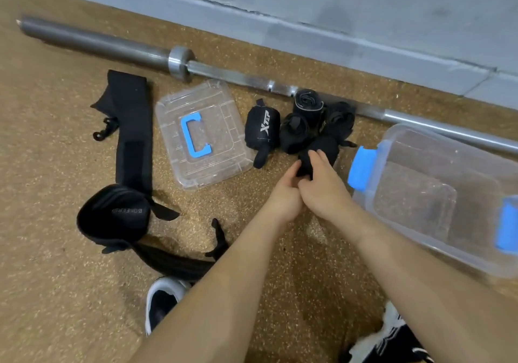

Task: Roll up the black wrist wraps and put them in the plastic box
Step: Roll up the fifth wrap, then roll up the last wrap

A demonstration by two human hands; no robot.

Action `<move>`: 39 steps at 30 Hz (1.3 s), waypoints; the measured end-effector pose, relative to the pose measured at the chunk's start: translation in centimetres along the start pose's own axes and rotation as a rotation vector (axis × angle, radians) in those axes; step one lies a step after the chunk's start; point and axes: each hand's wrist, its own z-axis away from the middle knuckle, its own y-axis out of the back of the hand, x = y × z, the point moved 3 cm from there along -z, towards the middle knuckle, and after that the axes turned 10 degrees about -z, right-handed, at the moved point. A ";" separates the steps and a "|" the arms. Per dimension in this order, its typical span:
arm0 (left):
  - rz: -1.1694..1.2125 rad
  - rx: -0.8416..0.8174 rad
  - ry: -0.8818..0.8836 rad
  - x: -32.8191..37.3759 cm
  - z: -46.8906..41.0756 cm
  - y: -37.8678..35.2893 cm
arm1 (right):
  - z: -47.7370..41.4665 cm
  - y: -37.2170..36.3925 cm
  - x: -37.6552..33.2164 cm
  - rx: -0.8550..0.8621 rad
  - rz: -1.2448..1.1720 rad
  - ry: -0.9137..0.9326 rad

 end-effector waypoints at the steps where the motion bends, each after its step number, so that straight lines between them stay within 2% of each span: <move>1: -0.070 0.035 -0.021 0.0 0.4 0.7 | 0.2 -0.4 -0.2 0.011 0.024 0.035; 4: -0.331 0.259 -0.072 -0.2 2.6 4.6 | 1.3 -1.6 -1.5 0.081 0.097 0.201; 6: -0.453 0.493 -0.088 -0.4 4.8 8.7 | 2.2 -2.6 -2.5 0.089 -0.017 0.232; 8: -0.629 0.763 -0.084 -0.7 7.7 13.1 | 2.9 -4.0 -3.3 0.037 -0.268 0.130; 10: -0.825 1.021 -0.050 -1.3 10.6 17.2 | 3.7 -5.6 -3.7 -0.058 -0.561 -0.062; 12: -0.878 1.203 0.062 -2.3 12.5 20.7 | 4.5 -7.1 -3.5 -0.161 -0.838 -0.248; 13: -0.837 1.232 0.154 -3.1 13.1 22.3 | 4.9 -7.7 -3.5 -0.210 -0.959 -0.315; 14: -0.740 1.218 0.241 -4.1 13.4 23.7 | 5.3 -8.2 -3.4 -0.252 -1.050 -0.365; 16: -0.394 1.136 0.359 -6.3 13.7 25.0 | 6.0 -9.1 -3.3 -0.316 -1.127 -0.418; 17: -0.235 1.098 0.377 -7.3 13.7 24.9 | 6.2 -9.5 -3.2 -0.345 -1.123 -0.422; 19: -0.123 1.046 0.399 -8.5 13.9 24.0 | 6.7 -10.3 -3.4 -0.403 -1.012 -0.368; 22: 0.026 0.999 0.361 -8.2 13.4 22.1 | 7.6 -10.9 -4.8 -0.482 -0.573 -0.169; 27: 0.319 0.793 0.249 -6.0 12.6 19.1 | 8.7 -12.0 -6.1 -0.609 0.142 0.101; 29: 0.425 0.742 0.212 -5.1 12.9 18.4 | 8.6 -12.3 -6.1 -0.599 0.320 0.173; 31: 0.491 0.721 0.163 -4.3 13.2 17.9 | 8.7 -12.4 -6.6 -0.576 0.281 0.213; 34: 0.536 0.660 0.134 -3.5 13.4 17.0 | 8.6 -12.4 -7.4 -0.587 -0.155 0.148; 36: 0.503 0.525 0.148 -2.7 14.0 15.9 | 8.3 -11.8 -7.6 -0.545 -0.462 0.040; 39: 0.431 0.290 0.081 -1.2 14.4 14.6 | 8.2 -8.8 -7.7 -0.539 -0.745 -0.058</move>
